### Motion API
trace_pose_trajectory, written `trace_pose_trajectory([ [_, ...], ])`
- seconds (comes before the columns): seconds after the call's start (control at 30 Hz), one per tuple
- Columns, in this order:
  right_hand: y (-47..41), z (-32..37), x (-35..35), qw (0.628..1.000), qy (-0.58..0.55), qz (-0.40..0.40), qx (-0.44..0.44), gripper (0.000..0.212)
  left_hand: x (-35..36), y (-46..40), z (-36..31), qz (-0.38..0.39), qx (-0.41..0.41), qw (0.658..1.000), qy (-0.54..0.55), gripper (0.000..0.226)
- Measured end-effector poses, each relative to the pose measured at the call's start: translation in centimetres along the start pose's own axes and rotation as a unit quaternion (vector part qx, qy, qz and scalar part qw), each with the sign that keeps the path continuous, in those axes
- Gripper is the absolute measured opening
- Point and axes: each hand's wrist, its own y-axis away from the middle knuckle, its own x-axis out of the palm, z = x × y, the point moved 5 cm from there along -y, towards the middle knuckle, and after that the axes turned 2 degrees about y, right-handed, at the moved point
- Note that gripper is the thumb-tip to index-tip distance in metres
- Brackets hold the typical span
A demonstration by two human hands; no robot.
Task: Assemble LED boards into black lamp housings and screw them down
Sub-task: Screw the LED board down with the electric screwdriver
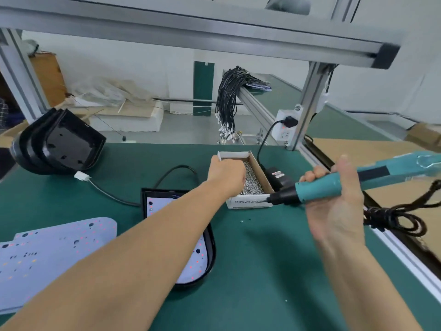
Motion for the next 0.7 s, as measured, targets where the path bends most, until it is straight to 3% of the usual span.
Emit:
trace_pose_trajectory([
  [0.13,-0.1,0.5,-0.2,1.000,0.018,0.006,-0.003,0.025,1.6,-1.8,-0.7,0.059,0.005,0.997,-0.049,0.018],
  [0.27,-0.1,0.8,-0.5,0.999,0.031,0.011,-0.005,0.024,2.0,-2.0,-1.3,0.044,0.034,0.995,-0.079,0.032],
  [0.43,-0.1,0.7,-0.3,1.000,0.027,0.007,-0.005,0.022,2.1,-1.8,-1.4,0.064,0.030,0.996,-0.054,0.029],
  [0.6,-0.1,1.0,0.1,1.000,0.016,0.011,0.000,0.022,1.3,-0.8,-0.1,0.009,-0.005,0.996,0.090,0.017],
  [0.7,0.0,0.9,0.3,1.000,0.006,0.015,0.006,0.021,-1.1,0.6,1.4,-0.025,-0.039,0.948,0.314,0.018],
])
